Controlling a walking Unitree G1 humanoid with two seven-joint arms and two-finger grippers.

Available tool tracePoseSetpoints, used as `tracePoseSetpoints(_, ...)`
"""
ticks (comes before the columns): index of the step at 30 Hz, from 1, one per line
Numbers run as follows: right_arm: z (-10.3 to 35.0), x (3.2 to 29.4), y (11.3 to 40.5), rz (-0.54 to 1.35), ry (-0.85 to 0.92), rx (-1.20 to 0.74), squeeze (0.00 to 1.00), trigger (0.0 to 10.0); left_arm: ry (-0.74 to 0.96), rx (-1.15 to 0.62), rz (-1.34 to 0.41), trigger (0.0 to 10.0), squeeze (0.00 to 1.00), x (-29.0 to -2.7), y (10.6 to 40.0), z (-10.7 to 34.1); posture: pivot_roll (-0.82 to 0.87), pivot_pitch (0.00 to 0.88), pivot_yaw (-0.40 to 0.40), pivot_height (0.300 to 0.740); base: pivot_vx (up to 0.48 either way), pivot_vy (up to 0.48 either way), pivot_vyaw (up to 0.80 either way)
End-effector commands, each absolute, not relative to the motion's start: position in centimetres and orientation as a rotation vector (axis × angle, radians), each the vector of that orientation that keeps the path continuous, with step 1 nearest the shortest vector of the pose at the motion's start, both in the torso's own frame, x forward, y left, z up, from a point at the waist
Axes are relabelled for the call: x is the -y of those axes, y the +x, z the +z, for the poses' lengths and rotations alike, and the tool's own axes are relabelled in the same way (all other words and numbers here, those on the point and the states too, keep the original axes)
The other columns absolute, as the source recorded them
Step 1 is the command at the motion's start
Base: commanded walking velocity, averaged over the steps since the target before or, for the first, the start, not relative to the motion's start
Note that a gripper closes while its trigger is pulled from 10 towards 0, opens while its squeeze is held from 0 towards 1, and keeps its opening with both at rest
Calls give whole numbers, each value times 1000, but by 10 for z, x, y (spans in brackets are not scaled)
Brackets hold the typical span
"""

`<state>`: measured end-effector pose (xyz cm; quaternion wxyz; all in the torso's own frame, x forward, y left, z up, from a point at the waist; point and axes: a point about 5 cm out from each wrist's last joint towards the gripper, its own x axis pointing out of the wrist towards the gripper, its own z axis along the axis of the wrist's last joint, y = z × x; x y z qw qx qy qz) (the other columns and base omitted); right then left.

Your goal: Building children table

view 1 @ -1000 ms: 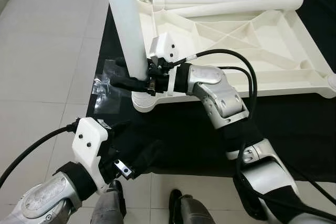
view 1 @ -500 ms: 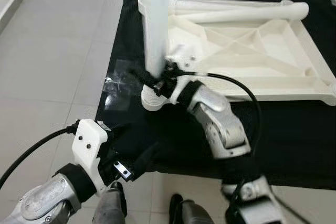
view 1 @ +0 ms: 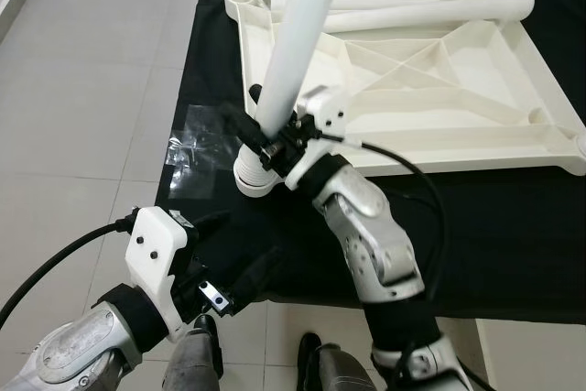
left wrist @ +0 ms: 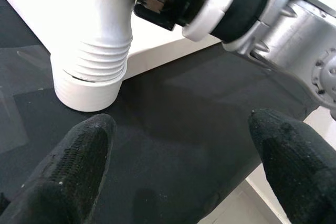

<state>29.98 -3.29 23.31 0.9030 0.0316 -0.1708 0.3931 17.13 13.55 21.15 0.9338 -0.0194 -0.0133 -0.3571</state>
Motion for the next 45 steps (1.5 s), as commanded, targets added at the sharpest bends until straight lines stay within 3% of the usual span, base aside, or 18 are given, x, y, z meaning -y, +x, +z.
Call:
tracePoseSetpoints(1,202,36,300,832,29,231,0,10000,-35,8,-743,10000,0,-136,169,209,140,373,-77,740,0,0,0)
tracePoseSetpoints(9,245,46,311,939,269,370,0,10000,-34,12,-743,10000,0,-136,169,210,145,376,-81,740,0,0,0)
tracePoseSetpoints(12,254,45,311,1007,265,403,0,10000,-33,13,-742,10000,0,-136,169,210,146,377,-82,740,0,0,0)
tracePoseSetpoints(14,261,40,309,1152,118,450,0,10000,-33,15,-742,10000,0,-135,169,211,154,383,-82,740,0,0,0)
tracePoseSetpoints(16,261,40,309,1152,118,450,0,10000,-33,15,-742,10000,0,-135,169,211,154,383,-82,740,0,0,0)
tracePoseSetpoints(20,263,38,317,1276,-130,477,0,10000,-34,15,-744,10000,0,-134,166,212,164,392,-87,740,0,0,0)
tracePoseSetpoints(27,287,41,325,1351,-62,507,0,10000,-35,12,-740,10000,0,-135,164,213,174,402,-91,740,0,0,0)
tracePoseSetpoints(34,252,27,316,1629,-296,388,0,10000,-35,5,-742,10000,0,-135,163,213,190,412,-91,740,0,0,0)
tracePoseSetpoints(45,243,27,324,1683,-374,333,0,10000,-28,4,-736,10000,0,-136,161,213,200,415,-100,740,0,0,0)
